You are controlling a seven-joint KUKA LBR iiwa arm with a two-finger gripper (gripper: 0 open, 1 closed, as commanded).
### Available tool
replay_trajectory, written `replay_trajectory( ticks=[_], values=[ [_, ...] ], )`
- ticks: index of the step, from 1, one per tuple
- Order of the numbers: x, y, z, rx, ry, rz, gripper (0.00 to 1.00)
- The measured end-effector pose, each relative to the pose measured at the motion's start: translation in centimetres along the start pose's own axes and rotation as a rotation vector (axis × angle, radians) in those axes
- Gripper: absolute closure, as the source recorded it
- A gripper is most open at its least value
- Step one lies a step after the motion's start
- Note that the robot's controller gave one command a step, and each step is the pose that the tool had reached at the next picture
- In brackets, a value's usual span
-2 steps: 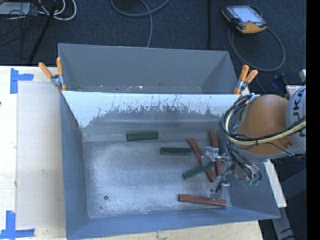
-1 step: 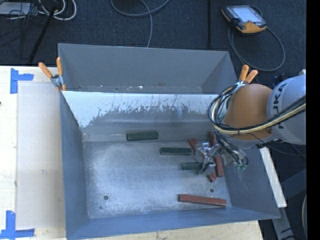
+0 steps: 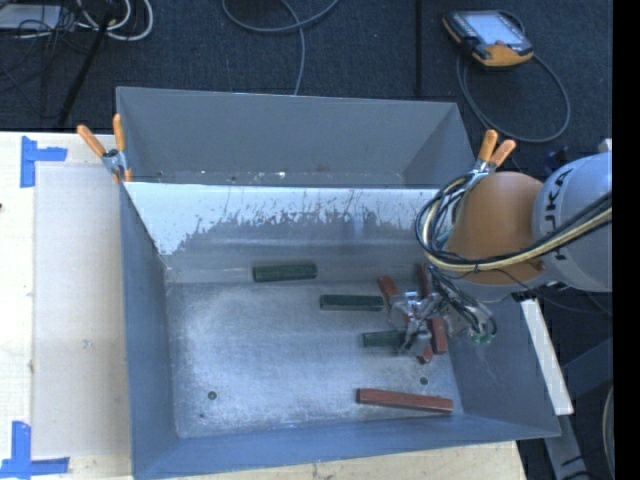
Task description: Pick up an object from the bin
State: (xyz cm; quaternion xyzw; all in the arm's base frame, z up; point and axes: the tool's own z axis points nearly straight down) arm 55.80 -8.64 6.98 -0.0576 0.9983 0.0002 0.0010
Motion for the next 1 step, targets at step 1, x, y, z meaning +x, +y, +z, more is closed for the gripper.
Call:
replay_trajectory(
  ticks=[1],
  values=[
    [0.08, 1.58, -20.50, 0.000, 0.004, 0.001, 1.00]
  ],
)
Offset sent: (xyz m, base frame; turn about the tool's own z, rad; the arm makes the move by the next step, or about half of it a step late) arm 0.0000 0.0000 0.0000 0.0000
